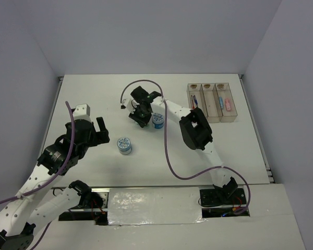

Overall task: Sort the stationery into containers
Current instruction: Pick up the stationery from the center of the board, then place the stationery in the storage box.

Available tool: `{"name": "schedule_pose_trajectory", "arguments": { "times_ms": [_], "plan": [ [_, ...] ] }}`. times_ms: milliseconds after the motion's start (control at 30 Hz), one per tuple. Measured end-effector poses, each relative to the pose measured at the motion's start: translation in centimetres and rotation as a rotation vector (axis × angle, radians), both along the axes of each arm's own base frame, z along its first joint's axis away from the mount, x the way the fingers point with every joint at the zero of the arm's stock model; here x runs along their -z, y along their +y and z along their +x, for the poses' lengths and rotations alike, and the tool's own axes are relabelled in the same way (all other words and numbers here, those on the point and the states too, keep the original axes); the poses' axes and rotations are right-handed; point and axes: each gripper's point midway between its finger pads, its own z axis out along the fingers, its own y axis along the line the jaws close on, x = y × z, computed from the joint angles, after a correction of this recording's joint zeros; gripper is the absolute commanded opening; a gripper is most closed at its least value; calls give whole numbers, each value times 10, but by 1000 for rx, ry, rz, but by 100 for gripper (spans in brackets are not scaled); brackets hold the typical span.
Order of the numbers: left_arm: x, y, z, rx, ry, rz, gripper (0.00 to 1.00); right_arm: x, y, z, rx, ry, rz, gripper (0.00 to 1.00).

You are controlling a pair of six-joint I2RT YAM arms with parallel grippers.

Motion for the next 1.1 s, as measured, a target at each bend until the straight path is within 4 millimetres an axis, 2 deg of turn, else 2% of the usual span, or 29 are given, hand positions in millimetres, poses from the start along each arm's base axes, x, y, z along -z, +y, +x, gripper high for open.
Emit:
{"name": "schedule_pose_trajectory", "arguments": {
  "times_ms": [33,200,300,367,433,533,600,633,667,700,733,767,800,867,933,1000,1100],
  "plan": [
    [0,0,0,2,0,-1,99,0,1,0,-2,-5,2,0],
    [0,-2,0,13,1,-5,99,-6,14,-6,-1,-25,82,0],
    [0,-3,0,21,0,0,99,-29,27,-15,15,-41,220,0],
    [-1,-2,0,22,-1,2,99,-63,33,-16,43,-79,336,0],
    [-1,-2,0,23,-3,2,99,-114,33,-9,88,-161,446,0],
    [-2,-2,-1,25,-8,-2,99,-194,8,31,224,-376,526,0],
    [-4,-3,-1,28,-13,-7,99,-233,-28,72,359,-511,519,0],
    [-4,-3,-2,29,-15,-9,99,-243,-55,94,441,-564,497,0],
    [-5,-3,-2,34,-17,-13,99,-245,-79,110,514,-601,462,0],
    [-5,-4,-2,38,-17,-14,99,-240,-118,130,604,-627,415,0],
    [-6,-5,-3,43,-20,-18,99,-230,-151,142,680,-640,361,0],
    [-6,-5,-3,46,-21,-21,99,-213,-194,152,774,-648,286,0],
    [-7,-6,-3,49,-23,-24,99,-194,-233,155,858,-648,208,0],
    [-7,-8,-3,58,-22,-29,99,-154,-314,148,1021,-624,35,0],
    [-7,-9,-3,67,-23,-33,99,-124,-370,132,1134,-603,-104,0],
    [-6,-12,-2,79,-19,-31,99,-110,-402,119,1196,-591,-201,0],
    [-4,-15,-1,98,-7,-24,99,-110,-419,115,1234,-613,-256,0]
  ]
}}
